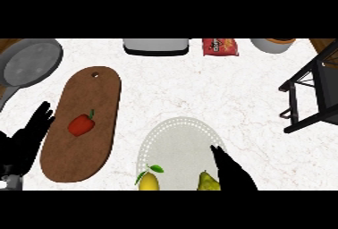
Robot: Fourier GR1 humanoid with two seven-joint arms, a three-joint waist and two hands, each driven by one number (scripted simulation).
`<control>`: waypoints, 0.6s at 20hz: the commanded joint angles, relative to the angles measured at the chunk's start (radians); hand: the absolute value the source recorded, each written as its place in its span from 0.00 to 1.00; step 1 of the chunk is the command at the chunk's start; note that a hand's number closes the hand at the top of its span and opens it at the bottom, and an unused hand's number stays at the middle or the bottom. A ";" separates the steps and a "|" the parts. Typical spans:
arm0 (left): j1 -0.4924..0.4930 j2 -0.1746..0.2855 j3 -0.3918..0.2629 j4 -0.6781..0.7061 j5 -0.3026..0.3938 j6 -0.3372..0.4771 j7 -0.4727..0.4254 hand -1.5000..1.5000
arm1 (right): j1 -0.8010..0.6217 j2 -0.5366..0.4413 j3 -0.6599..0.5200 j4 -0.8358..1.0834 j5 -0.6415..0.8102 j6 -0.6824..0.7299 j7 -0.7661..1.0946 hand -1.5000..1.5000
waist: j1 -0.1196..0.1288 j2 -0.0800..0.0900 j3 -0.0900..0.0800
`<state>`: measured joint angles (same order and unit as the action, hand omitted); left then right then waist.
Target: Pick the pear from the placemat and place it in the tiered shelf
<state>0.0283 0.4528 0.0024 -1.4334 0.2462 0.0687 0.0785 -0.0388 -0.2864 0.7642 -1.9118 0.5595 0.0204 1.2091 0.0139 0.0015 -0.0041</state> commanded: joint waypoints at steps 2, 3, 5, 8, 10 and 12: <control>-0.037 -0.031 -0.015 0.033 -0.021 0.013 0.000 0.50 | -0.065 0.026 -0.015 0.021 -0.059 0.184 0.230 0.00 | -0.011 0.001 0.002; -0.031 -0.016 0.008 0.001 -0.002 0.015 0.026 0.50 | -0.079 0.024 -0.035 -0.015 -0.075 0.210 0.270 0.00 | -0.007 -0.001 0.002; -0.008 -0.031 -0.015 0.017 -0.021 0.001 -0.001 0.50 | -0.071 0.032 -0.030 0.033 -0.078 0.201 0.230 0.00 | -0.007 -0.001 0.003; -0.027 -0.014 0.019 -0.002 -0.006 0.012 0.040 0.50 | -0.055 0.018 -0.042 0.072 -0.092 0.209 0.185 0.00 | -0.009 -0.001 0.004; 0.001 -0.018 0.018 0.030 -0.016 -0.019 -0.023 0.50 | -0.042 -0.004 -0.044 0.067 -0.071 0.209 0.177 0.00 | -0.012 -0.001 0.003; -0.025 -0.028 0.022 0.071 -0.022 -0.017 -0.029 0.50 | -0.005 0.021 -0.006 0.119 -0.028 0.164 0.142 0.00 | -0.017 -0.001 0.003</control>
<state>0.0145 0.4298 0.0131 -1.4020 0.2303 0.0602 0.0684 -0.0648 -0.2828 0.7303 -1.8327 0.5013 0.1421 1.1946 0.0032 0.0003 -0.0015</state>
